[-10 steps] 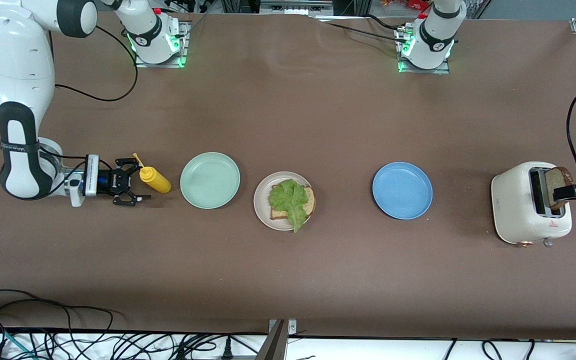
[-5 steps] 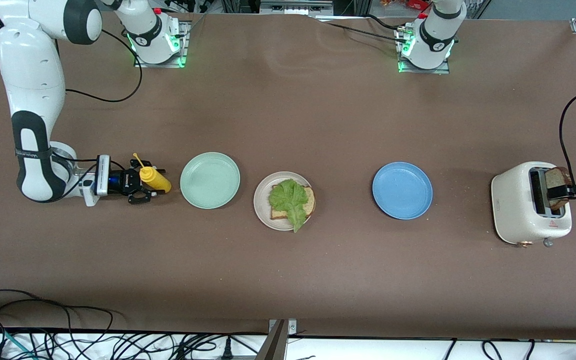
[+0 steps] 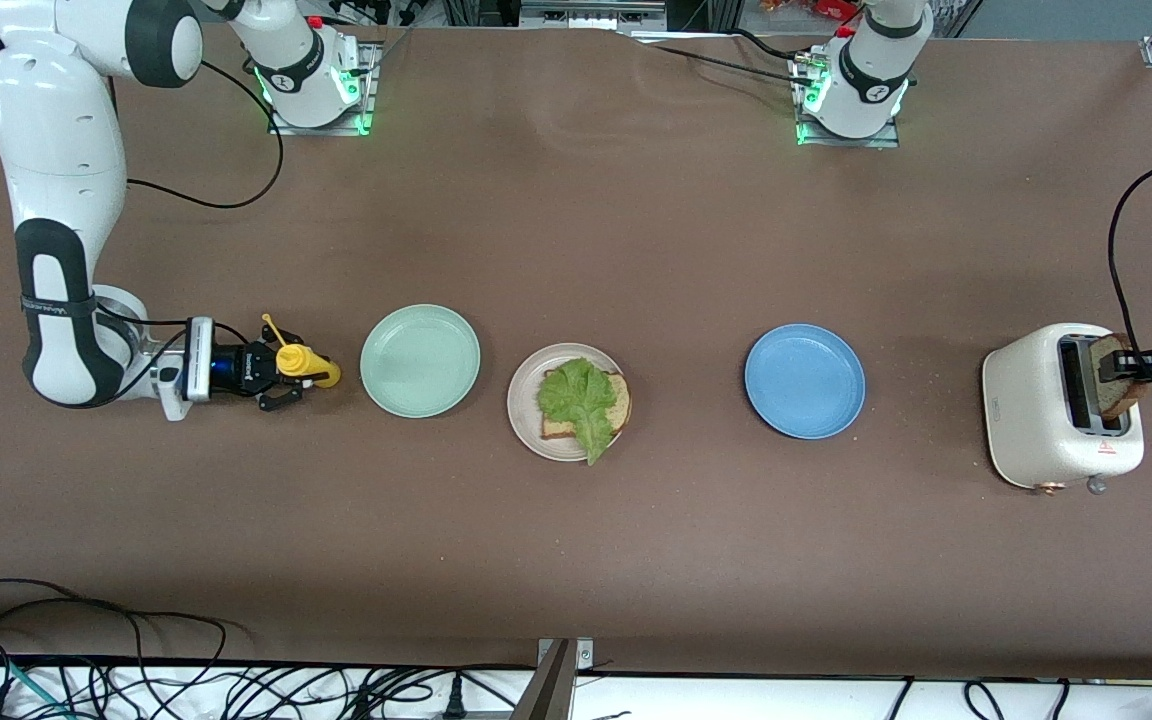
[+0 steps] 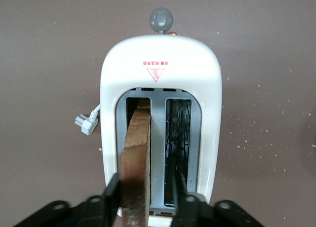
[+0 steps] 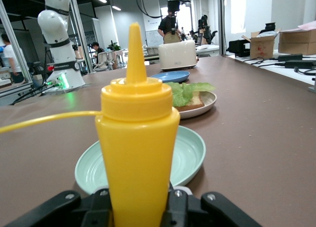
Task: Make sandwich on beige plate with both arms
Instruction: 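Grasp the yellow bottle with the right gripper while the left gripper grasps bread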
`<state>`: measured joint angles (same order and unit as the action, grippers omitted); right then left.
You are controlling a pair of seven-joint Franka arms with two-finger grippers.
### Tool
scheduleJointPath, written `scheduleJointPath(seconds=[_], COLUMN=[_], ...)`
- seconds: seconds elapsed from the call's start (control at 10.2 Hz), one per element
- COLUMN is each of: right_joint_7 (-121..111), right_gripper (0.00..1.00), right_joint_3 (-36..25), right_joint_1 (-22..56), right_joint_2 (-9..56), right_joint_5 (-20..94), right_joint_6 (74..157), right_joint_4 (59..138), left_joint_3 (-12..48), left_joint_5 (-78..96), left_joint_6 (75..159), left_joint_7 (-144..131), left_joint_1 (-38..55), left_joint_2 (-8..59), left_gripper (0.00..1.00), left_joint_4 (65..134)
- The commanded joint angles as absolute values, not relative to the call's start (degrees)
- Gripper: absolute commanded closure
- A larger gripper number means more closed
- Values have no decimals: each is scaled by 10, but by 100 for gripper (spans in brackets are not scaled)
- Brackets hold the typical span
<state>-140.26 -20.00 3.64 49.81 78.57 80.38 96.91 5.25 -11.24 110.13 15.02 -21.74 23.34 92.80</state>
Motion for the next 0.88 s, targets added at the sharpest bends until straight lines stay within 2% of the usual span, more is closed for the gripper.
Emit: scheduleJointPath(seconds=[0.0,0.2,0.39,0.59,0.79], right_joint_7=[-1294,-1208,-1118,-1032,-961], right_gripper=[100,100,100,100,100], right_joint_3=[-200,-218,-261,-335,-436], right_joint_1=[40,69,124,203,321], right_joint_2=[475,454,445,445,445], right_joint_5=[786,780,765,735,688], right_joint_6=[802,818,838,855,881], right_joint_4=[934,913,869,830,807], left_joint_3=[57,56,55,53,54], left_joint_5=[-104,-110,-112,-112,-112], left_joint_6=[1119,1119,1118,1117,1116], left_joint_7=[176,203,231,259,274], left_joint_1=[-228,-229,-229,-234,-234], left_joint_2=[216,217,223,224,224], left_gripper=[100,100,100,100,100], left_joint_4=[951,950,948,940,920])
